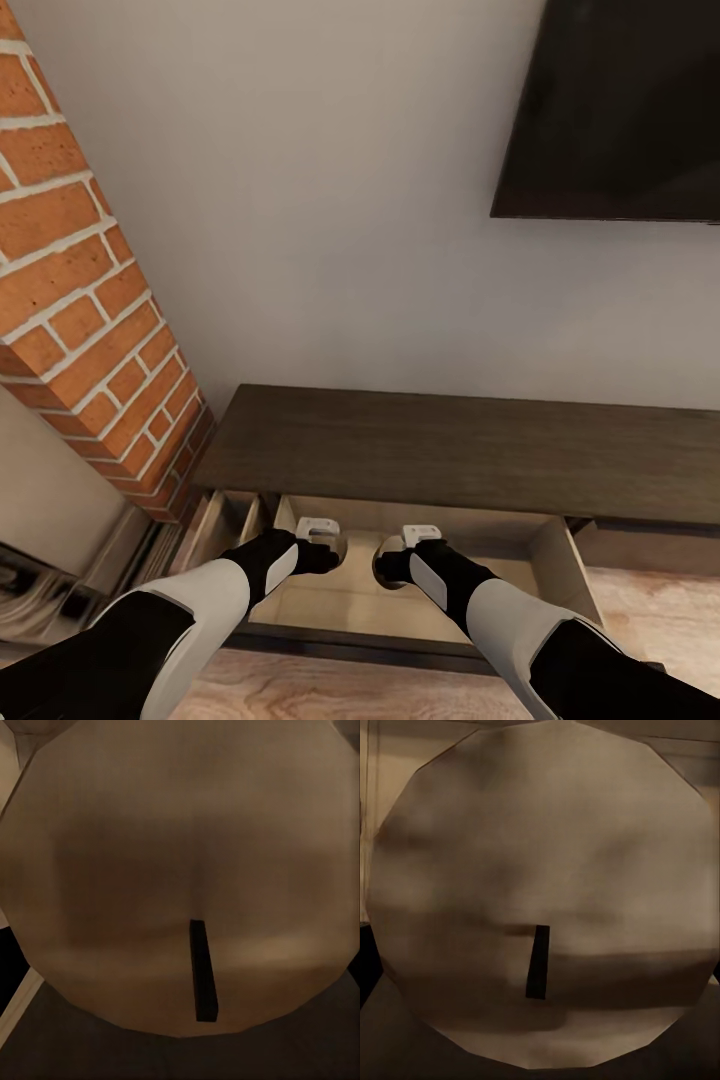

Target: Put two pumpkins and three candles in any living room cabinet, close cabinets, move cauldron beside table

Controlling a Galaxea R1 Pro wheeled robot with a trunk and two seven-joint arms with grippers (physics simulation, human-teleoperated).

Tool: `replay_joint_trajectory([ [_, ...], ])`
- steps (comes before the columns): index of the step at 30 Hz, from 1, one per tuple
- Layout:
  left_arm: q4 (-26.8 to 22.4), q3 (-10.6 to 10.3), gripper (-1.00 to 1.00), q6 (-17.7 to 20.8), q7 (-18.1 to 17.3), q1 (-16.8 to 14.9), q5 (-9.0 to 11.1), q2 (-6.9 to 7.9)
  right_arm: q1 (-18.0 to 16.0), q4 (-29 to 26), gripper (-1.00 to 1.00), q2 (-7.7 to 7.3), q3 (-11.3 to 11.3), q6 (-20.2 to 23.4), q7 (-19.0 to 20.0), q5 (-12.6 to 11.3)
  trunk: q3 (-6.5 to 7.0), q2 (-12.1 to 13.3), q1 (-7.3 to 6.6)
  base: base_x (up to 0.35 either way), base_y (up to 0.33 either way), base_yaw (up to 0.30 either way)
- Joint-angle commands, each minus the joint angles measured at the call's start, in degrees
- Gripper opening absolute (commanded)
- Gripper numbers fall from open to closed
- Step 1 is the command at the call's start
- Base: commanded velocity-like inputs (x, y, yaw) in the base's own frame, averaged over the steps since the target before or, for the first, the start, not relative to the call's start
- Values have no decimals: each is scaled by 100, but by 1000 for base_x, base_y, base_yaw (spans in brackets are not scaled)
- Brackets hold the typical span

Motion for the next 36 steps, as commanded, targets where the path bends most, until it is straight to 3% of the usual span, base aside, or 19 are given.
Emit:
replay_joint_trajectory([
  [1, -6, -42, -100, 26, -6, -2, 51, 0, -3, -9, -100, 0, 33, 22, -38, -44, -22, -44, 22, 0, 0, 0],
  [28, -6, -42, -100, 26, -6, -2, 44, 0, -3, -9, -100, 0, 38, 22, -38, -44, -507, -1126, 615, 0, 0, 0],
  [36, -6, -42, -100, 26, -6, -2, 46, 0, -3, -9, -100, 0, 38, 22, -42, -44, -507, -1126, 615, 0, 0, 0],
])
